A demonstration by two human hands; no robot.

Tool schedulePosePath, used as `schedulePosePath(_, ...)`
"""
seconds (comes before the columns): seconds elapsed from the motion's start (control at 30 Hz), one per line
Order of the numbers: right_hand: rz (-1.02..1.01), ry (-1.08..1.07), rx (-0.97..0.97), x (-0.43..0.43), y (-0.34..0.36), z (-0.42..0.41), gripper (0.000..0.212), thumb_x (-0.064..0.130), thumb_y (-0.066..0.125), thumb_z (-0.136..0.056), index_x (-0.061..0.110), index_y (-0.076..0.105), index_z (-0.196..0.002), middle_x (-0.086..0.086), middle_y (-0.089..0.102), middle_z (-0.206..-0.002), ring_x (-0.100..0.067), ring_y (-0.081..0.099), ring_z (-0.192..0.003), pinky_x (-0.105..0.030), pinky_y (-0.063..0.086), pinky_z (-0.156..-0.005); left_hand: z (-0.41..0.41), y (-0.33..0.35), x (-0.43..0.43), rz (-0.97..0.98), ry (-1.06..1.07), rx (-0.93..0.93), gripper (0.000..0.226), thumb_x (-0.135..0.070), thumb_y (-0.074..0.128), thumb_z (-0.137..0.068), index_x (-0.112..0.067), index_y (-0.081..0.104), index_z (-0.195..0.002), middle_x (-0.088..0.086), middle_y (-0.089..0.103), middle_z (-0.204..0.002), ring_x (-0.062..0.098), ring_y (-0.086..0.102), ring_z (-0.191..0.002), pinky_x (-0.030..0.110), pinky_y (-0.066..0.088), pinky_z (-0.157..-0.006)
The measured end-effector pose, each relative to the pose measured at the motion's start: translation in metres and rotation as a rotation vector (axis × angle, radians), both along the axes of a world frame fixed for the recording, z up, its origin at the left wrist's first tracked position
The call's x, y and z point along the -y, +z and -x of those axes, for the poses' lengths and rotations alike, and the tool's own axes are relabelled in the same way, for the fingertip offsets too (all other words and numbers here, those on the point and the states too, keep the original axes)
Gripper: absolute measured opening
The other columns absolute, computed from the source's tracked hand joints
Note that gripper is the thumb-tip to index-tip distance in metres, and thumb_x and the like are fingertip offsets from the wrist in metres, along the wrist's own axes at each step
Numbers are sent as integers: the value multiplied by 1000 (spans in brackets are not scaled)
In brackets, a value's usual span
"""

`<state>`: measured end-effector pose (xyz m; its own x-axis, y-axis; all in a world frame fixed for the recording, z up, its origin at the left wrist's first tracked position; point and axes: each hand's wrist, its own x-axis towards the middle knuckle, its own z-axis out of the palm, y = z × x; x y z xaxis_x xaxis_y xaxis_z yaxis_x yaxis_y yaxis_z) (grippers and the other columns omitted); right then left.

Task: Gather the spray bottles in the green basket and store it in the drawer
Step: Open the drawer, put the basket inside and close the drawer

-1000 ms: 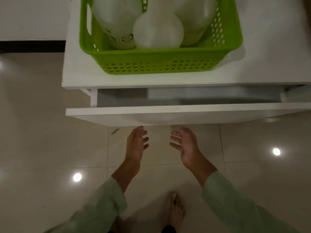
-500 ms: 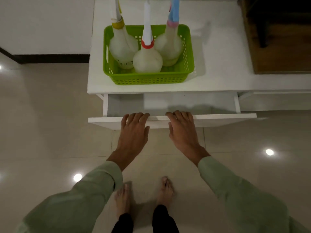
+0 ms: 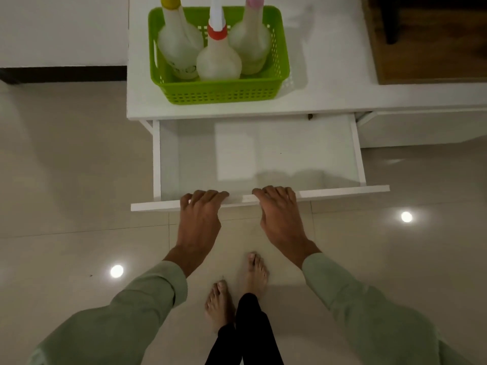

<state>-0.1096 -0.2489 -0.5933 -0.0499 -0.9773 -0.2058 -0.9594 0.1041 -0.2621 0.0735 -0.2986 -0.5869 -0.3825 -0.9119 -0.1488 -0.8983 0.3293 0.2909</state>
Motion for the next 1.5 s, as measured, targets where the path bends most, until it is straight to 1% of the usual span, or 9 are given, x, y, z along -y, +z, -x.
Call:
schedulePosePath(0.3, -52, -40, 65, -34, 3, -9, 41, 2, 53, -85, 14, 64, -123, -4, 66, -113, -27, 58, -106, -41, 40, -102, -11, 5, -30, -104, -20, -28, 46, 3, 65, -81, -22, 66, -119, -3, 71, -115, 22, 63, -106, 39, 44, -93)
schedulePosePath(0.57, -88, -141, 299, 2, 33, -5, 46, 46, 60, -92, 22, 60, -130, 4, 62, -130, -18, 54, -121, -37, 44, -101, -8, 33, 6, -224, 8, -288, 41, -24, 62, -92, -23, 56, -132, -1, 61, -131, 19, 58, -119, 38, 47, -102)
schedulePosePath(0.8, 239, -386, 572, 98, 74, 17, 26, 29, 62, -95, 17, 64, -118, 2, 66, -116, -18, 61, -107, -40, 53, -91, 20, 80, 99, -2, 298, -630, 27, -18, 63, -90, -18, 66, -116, -3, 67, -115, 12, 62, -102, 32, 52, -91)
schedulePosePath(0.97, 466, -496, 626, 165, 93, 37, 10, 17, 60, -93, 10, 63, -100, -6, 63, -100, -22, 62, -90, -47, 54, -80, 30, 99, 154, 126, 402, -671, 23, -16, 59, -90, -18, 66, -111, -1, 64, -114, 16, 60, -105, 38, 52, -90)
schedulePosePath(1.07, 547, -562, 565, 195, 96, 48, 20, 18, 62, -92, 9, 58, -109, -5, 53, -108, -24, 57, -96, -44, 52, -80, 32, 103, 179, 240, 501, -639, 28, -14, 55, -89, -17, 62, -116, 4, 58, -119, 20, 54, -112, 25, 44, -94)
schedulePosePath(1.17, 444, -612, 533, 222, 92, 58, 38, 19, 62, -91, 9, 49, -126, -10, 51, -121, -27, 54, -108, -43, 49, -87, 33, 100, 208, 217, 625, -567, 43, -12, 55, -87, -13, 51, -130, 9, 48, -132, 24, 42, -124, 30, 39, -102)
schedulePosePath(1.27, 193, -644, 579, 245, 88, 68, 51, 18, 60, -91, 16, 42, -139, -11, 57, -127, -29, 57, -110, -41, 47, -91, 32, 91, 233, 10, 716, -525, 55, -11, 57, -87, -9, 39, -139, 11, 42, -140, 30, 41, -130, 44, 41, -106)
schedulePosePath(1.4, 25, -631, 565, 259, 89, 76, 29, 11, 50, -83, 15, 60, -109, -9, 67, -97, -39, 62, -99, -49, 55, -84, 29, 86, 251, -131, 777, -482, 50, -3, 45, -84, -10, 42, -134, 15, 57, -122, 38, 59, -107, 52, 53, -87)
schedulePosePath(1.5, 34, -651, 590, 260, 92, 80, 32, 4, 45, -78, 16, 67, -99, -10, 70, -93, -41, 64, -93, -54, 58, -81, 26, 85, 255, -87, 809, -433, 52, 3, 41, -84, -13, 49, -132, 17, 61, -118, 37, 61, -102, 47, 55, -80)
